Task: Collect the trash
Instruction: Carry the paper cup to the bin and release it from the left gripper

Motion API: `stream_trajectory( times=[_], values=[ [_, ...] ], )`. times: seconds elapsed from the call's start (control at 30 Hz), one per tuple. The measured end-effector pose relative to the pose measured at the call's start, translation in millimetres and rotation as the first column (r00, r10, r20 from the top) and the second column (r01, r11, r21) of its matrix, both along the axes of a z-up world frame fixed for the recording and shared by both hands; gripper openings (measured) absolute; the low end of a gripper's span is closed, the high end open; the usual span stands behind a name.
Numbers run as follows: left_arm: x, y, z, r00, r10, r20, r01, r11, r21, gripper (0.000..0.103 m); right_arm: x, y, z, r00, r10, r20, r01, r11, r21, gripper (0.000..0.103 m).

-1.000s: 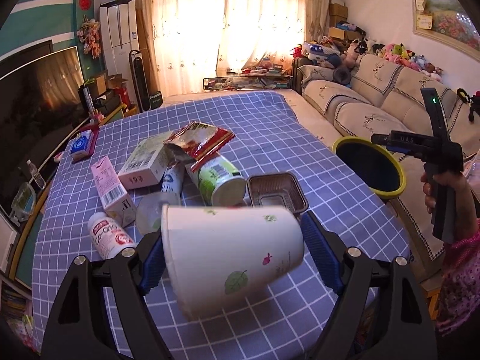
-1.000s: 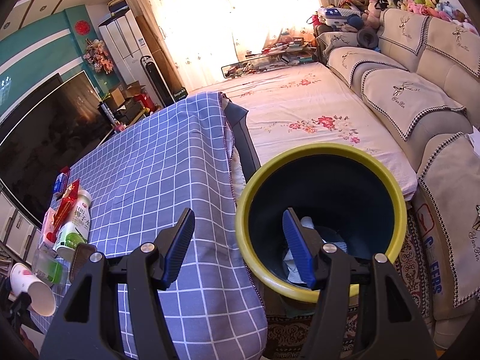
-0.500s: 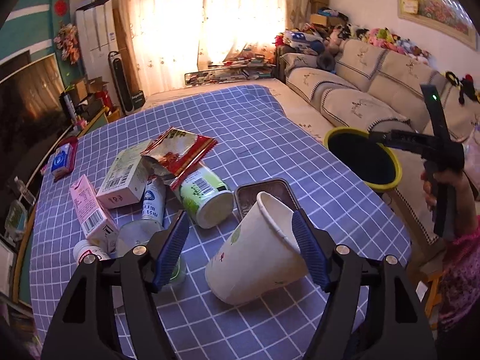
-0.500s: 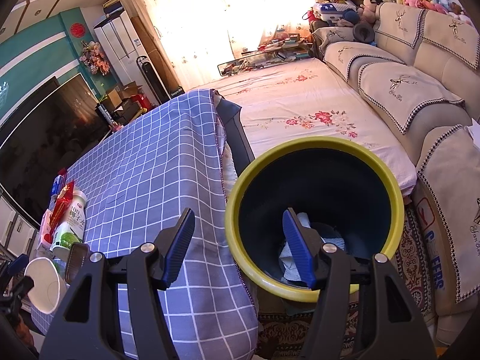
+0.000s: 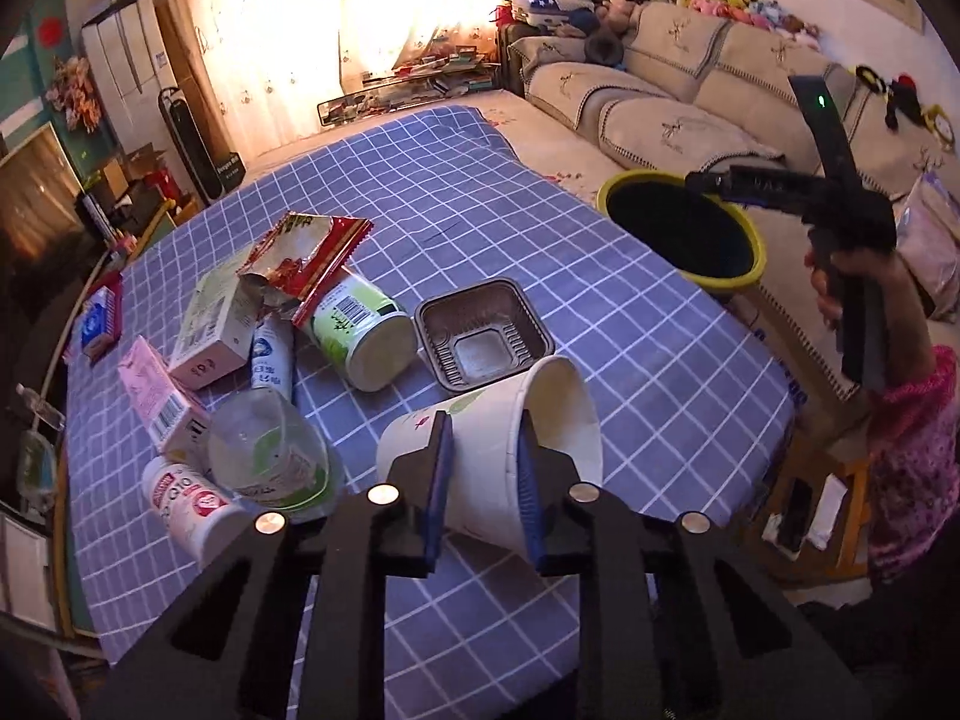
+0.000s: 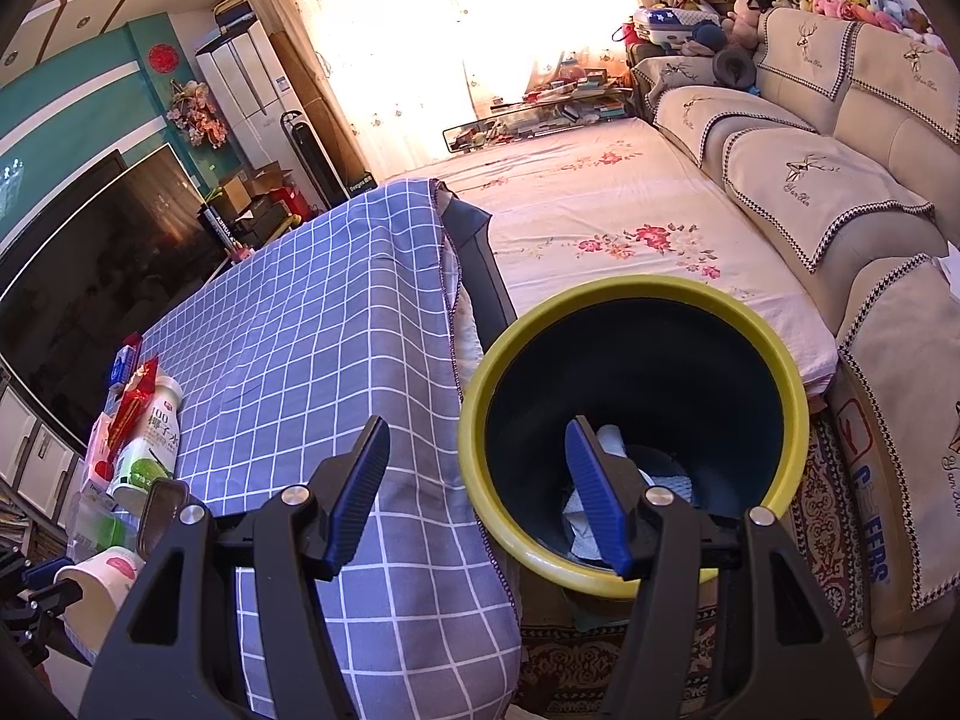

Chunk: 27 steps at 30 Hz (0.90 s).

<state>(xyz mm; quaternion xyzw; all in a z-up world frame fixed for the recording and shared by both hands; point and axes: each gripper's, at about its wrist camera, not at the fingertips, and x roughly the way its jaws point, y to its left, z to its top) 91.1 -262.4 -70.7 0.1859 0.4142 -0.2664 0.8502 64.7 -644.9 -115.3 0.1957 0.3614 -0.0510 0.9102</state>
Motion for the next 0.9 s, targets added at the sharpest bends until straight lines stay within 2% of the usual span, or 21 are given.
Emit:
stream_trajectory(
  times=[0.07,0.1,0.17,0.27,0.47,0.6,0.73,0.83,0.9],
  values=[
    [-7,-2,3,0.999,-0.015,0.036,0.014,0.999,0.042,0.012,-1,-1,0,1.000,-0.002,-0.001,0.002,1.000,-0.002,0.058],
    [-7,-3,4,0.999,-0.025,0.044,0.023,0.999,0.049,0.005,-2,-2,0,1.000,-0.004,-0.001,0.004,1.000,-0.001,0.058],
    [-10,-2,9,0.998,-0.047,0.040,0.046,0.999,0.026,0.004,-4,-4,0,1.000,-0.008,0.000,0.008,1.000,0.002,0.058],
    [-13,-3,21,0.993,-0.052,0.102,0.049,0.998,0.027,0.004,-6,-6,0,1.000,-0.013,0.002,0.013,1.000,0.004,0.058],
    [-3,-14,46,0.990,-0.058,0.129,0.068,0.995,-0.072,0.004,-21,-18,10,0.998,-0.044,0.043,0.044,0.999,0.007,0.058],
    [19,-48,56,0.987,-0.091,0.135,0.111,0.983,-0.146,0.004,-39,-32,25,0.992,-0.092,0.082,0.094,0.995,-0.017,0.058],
    [54,-106,50,0.987,-0.143,0.068,0.155,0.964,-0.217,0.004,-60,-50,34,0.983,-0.149,0.106,0.154,0.987,-0.036,0.058],
    [74,-155,38,0.982,-0.183,0.042,0.188,0.957,-0.222,0.004,-74,-65,35,0.974,-0.196,0.111,0.201,0.979,-0.038,0.058],
    [89,-192,23,0.977,-0.212,-0.011,0.204,0.953,-0.224,0.004,-82,-77,33,0.969,-0.225,0.105,0.229,0.973,-0.032,0.058]
  ],
)
